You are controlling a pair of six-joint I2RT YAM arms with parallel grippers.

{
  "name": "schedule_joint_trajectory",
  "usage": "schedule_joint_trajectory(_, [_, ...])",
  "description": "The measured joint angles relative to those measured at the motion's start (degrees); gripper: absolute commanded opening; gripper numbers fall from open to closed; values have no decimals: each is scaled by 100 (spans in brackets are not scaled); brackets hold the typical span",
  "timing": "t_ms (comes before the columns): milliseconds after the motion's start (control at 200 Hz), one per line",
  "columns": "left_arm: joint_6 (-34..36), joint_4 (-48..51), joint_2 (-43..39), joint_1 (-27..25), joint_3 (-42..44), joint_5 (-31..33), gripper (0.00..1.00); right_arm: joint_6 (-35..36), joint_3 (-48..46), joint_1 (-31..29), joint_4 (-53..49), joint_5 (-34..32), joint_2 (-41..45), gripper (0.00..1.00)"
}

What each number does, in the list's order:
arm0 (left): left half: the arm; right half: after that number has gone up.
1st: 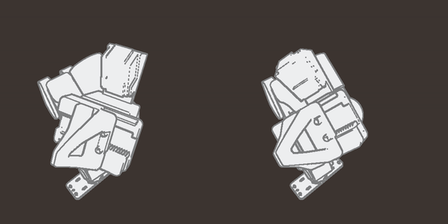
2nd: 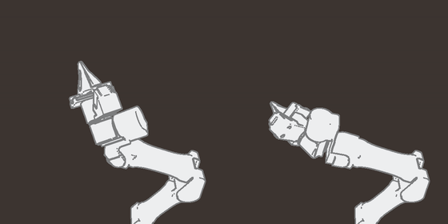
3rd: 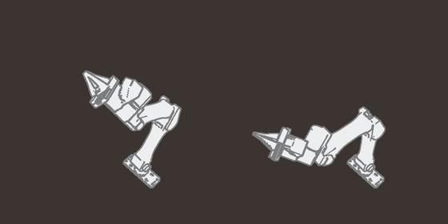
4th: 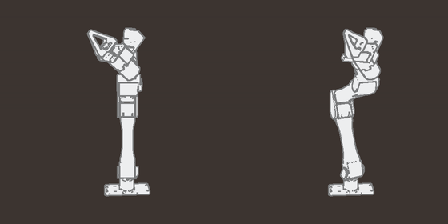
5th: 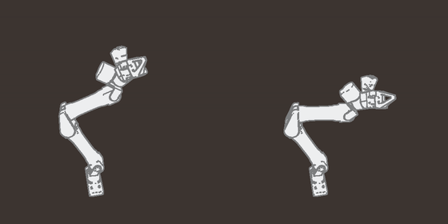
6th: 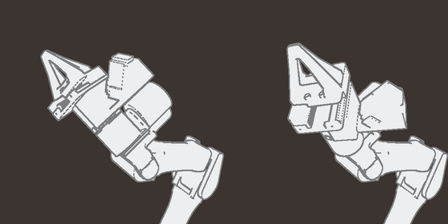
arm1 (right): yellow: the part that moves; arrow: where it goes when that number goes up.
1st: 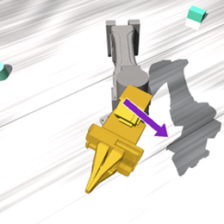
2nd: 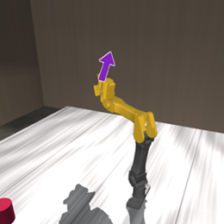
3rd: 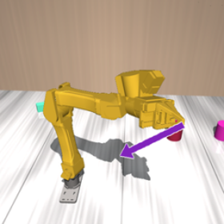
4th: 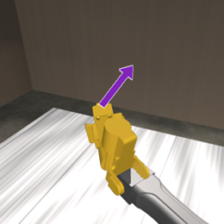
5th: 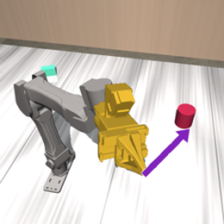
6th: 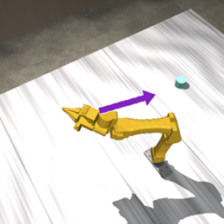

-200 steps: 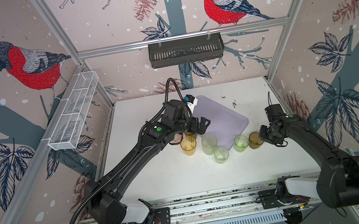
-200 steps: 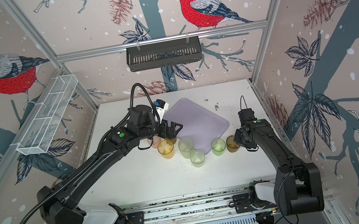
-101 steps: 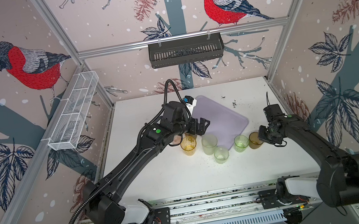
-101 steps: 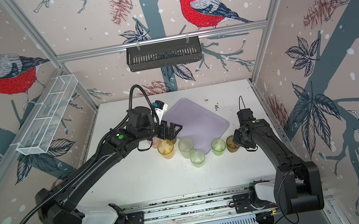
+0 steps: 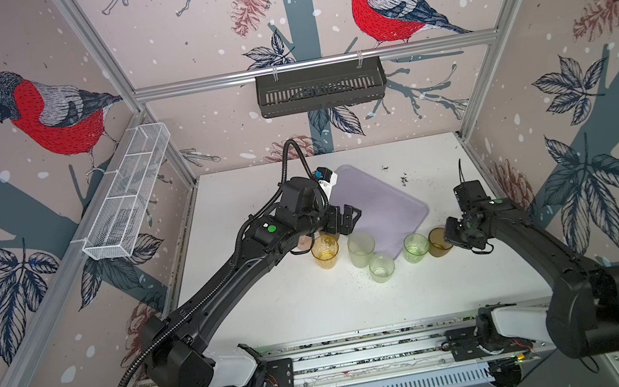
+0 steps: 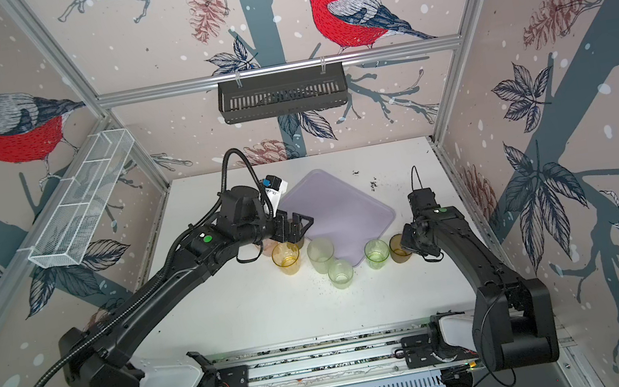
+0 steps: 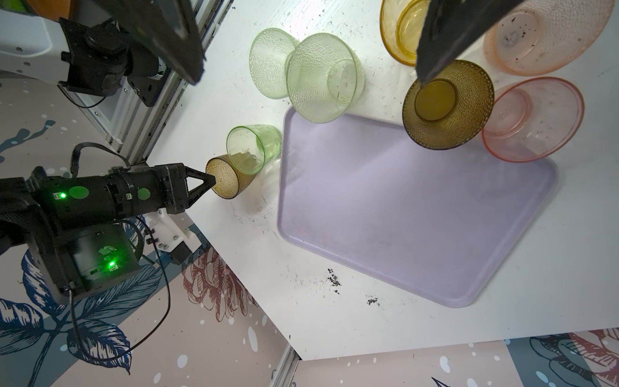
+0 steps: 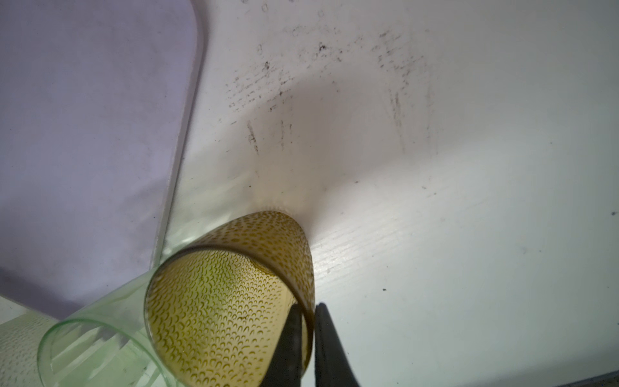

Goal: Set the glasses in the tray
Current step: 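Close the right gripper on the amber dimpled glass while the left arm hovers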

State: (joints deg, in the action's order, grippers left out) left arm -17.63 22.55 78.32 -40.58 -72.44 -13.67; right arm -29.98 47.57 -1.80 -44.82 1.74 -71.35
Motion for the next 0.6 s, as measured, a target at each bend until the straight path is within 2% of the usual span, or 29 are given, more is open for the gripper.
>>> schedule_joint_trajectory(595, [-55,-79,-160,0,125,52,98,-4,4,0,39,-74,223,3])
